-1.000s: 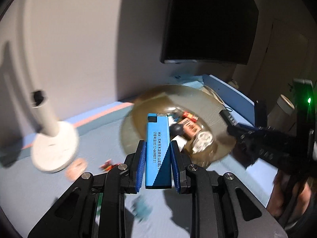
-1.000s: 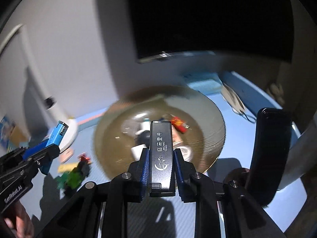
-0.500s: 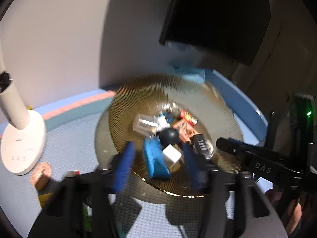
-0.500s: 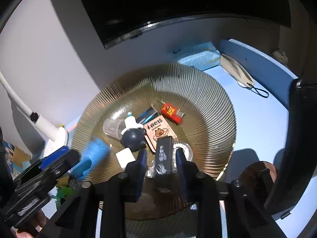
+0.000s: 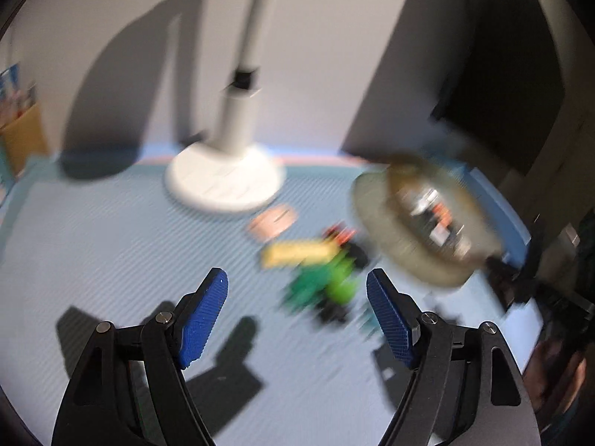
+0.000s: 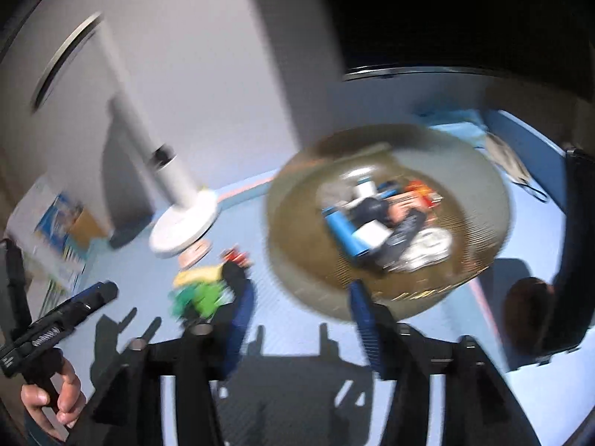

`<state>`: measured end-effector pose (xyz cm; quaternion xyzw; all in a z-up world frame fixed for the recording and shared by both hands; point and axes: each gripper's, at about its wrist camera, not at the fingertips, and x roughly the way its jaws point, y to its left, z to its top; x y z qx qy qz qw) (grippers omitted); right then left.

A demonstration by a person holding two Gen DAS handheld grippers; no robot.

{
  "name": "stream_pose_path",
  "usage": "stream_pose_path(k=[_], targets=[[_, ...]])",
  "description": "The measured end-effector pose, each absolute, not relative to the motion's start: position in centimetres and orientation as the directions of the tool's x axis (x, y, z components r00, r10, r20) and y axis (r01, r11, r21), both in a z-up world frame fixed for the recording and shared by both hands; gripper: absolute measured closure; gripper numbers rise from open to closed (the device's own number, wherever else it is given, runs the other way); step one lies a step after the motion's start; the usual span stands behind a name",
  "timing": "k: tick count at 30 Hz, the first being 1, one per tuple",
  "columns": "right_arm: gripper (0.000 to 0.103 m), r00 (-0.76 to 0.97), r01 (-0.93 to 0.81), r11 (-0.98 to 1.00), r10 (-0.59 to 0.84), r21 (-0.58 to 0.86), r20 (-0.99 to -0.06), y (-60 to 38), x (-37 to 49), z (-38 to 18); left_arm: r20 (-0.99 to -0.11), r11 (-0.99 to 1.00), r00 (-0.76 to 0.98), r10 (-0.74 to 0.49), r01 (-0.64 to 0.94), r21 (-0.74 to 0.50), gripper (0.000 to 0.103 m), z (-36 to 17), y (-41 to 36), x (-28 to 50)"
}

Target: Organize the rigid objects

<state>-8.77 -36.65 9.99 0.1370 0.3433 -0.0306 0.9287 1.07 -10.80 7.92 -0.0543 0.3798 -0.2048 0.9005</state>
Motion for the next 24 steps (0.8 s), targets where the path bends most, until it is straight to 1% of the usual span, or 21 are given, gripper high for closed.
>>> stream_pose_path(k=[2, 4, 7, 10, 13, 16, 17, 19, 21, 24], targets=[[0.043, 0.76, 0.114, 0.968, 0.06, 0.225, -0.647, -34.8, -8.8, 8.9, -0.694, 0.927, 0.618, -0.37, 0.296, -0.231, 0.027, 5.8, -8.7, -0.1], [0.043, 0.752, 0.093, 0.976, 0.061, 0.198, -0.657, -33.3, -8.5, 7.6, -0.715, 0.94, 0.611, -0.34, 0.248, -0.234, 0.027, 3.9, -7.1, -0.6], [0.043, 0.728, 0.08, 0.985, 0.048, 0.154, -0.683, -31.7, -7.8, 5.4, -0.732, 0.945, 0.598, -0.326, 0.207, -0.252, 0.027, 2.2, -6.1, -0.7], [0.043, 0.707, 0.063, 0.987, 0.062, 0.15, -0.704, -31.1, -7.5, 3.7, -0.737, 0.947, 0.595, -0.322, 0.195, -0.256, 0.027, 1.2, -6.0, -0.7], [0.043, 0.696, 0.065, 0.99, 0.044, 0.124, -0.717, -30.9, -7.6, 2.3, -0.733, 0.953, 0.608, -0.304, 0.19, -0.237, 0.027, 0.5, -6.2, -0.9], [0.042, 0.673, 0.079, 0.988, 0.043, 0.13, -0.739, -31.2, -7.3, 1.5, -0.727, 0.953, 0.616, -0.303, 0.197, -0.23, 0.023, 0.6, -6.4, -0.9], [0.04, 0.672, 0.084, 0.988, 0.041, 0.131, -0.739, -31.3, -7.1, 1.4, -0.726, 0.953, 0.617, -0.303, 0.198, -0.23, 0.023, 0.5, -6.4, -0.9], [0.031, 0.661, 0.084, 0.988, 0.043, 0.132, -0.749, -31.4, -6.9, 1.2, -0.725, 0.955, 0.621, -0.298, 0.198, -0.223, 0.022, 0.5, -6.4, -1.0], [0.018, 0.658, 0.085, 0.99, 0.031, 0.115, -0.752, -31.1, -6.8, 1.2, -0.728, 0.957, 0.621, -0.29, 0.2, -0.211, 0.02, 0.4, -6.5, -1.1], [0.015, 0.663, 0.09, 0.993, -0.006, 0.072, -0.749, -30.6, -6.8, 1.3, -0.737, 0.959, 0.616, -0.28, 0.209, -0.19, 0.014, 0.4, -6.8, -1.1]])
